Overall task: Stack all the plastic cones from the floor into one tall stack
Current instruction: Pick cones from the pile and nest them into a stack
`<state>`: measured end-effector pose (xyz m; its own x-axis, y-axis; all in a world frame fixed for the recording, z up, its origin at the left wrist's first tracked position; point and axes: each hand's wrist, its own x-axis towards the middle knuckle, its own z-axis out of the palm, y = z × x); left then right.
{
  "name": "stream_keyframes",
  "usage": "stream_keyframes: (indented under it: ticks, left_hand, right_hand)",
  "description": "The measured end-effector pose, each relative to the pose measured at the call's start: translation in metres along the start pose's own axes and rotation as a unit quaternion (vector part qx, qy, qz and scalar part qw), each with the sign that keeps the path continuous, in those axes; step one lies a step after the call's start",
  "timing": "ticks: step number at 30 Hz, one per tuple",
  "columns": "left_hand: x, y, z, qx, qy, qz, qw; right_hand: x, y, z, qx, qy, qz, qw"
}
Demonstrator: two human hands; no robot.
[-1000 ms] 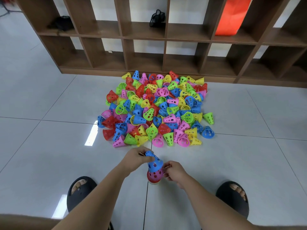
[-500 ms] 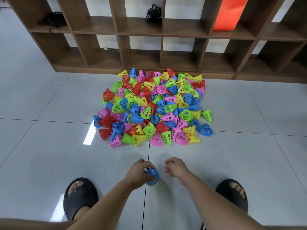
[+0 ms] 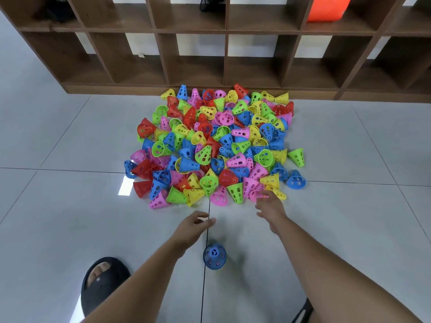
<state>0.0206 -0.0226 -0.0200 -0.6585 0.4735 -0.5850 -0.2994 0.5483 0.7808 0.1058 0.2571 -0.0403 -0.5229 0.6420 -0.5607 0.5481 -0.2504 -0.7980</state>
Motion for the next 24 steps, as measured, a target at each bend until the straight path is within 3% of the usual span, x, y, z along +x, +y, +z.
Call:
stream_keyframes:
  ticks: [8, 18, 24]
  left_hand:
    - [0.045, 0.005, -0.017, -0.011, 0.182, 0.021, 0.983]
    - [0.055, -0.011, -0.006, -0.006, 0.063, -0.022, 0.998]
    - [0.045, -0.012, -0.001, 0.017, 0.084, -0.018, 0.996]
  right_hand:
    - [0.024, -0.003, 0.001, -0.005, -0.016, 0.018, 1.000]
    - [0.012, 0.008, 0.001, 0.066, 0.012, 0.032, 0.997]
    - [-0.014, 0.024, -0.001, 0.029, 0.074, 0.016, 0.997]
